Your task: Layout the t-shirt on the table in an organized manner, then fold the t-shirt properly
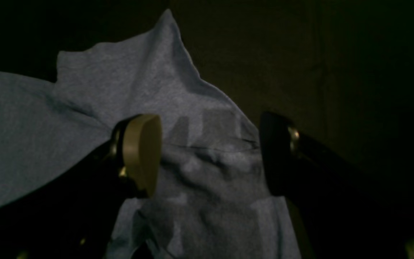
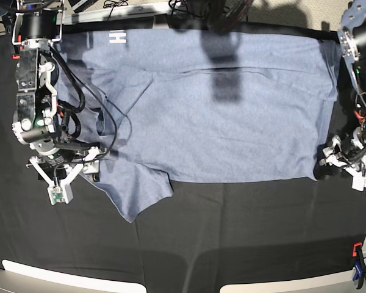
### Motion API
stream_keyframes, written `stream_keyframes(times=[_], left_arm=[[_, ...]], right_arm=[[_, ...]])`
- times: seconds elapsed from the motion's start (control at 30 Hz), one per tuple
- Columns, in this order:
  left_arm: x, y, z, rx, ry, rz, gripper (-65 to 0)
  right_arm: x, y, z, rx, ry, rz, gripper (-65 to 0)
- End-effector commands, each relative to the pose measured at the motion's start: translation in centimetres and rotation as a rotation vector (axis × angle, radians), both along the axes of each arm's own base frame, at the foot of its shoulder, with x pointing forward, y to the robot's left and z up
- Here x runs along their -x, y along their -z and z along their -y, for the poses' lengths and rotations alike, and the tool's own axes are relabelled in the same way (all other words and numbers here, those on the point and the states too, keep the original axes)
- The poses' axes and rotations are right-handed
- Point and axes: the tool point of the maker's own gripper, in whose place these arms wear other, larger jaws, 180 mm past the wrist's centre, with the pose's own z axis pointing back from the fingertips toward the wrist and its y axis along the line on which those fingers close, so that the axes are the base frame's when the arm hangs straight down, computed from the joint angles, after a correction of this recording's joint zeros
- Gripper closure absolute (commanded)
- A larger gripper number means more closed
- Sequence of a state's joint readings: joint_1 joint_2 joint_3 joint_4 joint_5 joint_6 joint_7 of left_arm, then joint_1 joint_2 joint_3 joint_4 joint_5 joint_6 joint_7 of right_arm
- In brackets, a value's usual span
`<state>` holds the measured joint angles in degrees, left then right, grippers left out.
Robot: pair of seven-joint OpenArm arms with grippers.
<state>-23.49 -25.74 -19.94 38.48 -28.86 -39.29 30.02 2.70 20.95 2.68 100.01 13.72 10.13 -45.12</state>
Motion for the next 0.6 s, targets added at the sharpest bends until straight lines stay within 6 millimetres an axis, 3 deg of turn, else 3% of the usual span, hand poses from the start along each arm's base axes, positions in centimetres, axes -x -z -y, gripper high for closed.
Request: stream_keyframes(times=[0.0, 0.33, 0.57], left_arm=[[-1.3, -2.3, -0.9, -0.002, -0.013, 0.072, -25.3], [-0.7, -0.3, -1.3, -0.043, -0.031, 0.026, -25.2], [-0.7, 0.0, 1.9, 0.058, 0.007, 0.018, -25.1]], right_arm=[[-0.8, -1.6, 0.2, 0.004, -0.003, 0.053, -41.1], [-0.8, -1.6, 0.2, 0.004, -0.003, 0.053, -41.1], [-0.8, -1.6, 0.2, 0.004, -0.003, 0.055, -41.1]])
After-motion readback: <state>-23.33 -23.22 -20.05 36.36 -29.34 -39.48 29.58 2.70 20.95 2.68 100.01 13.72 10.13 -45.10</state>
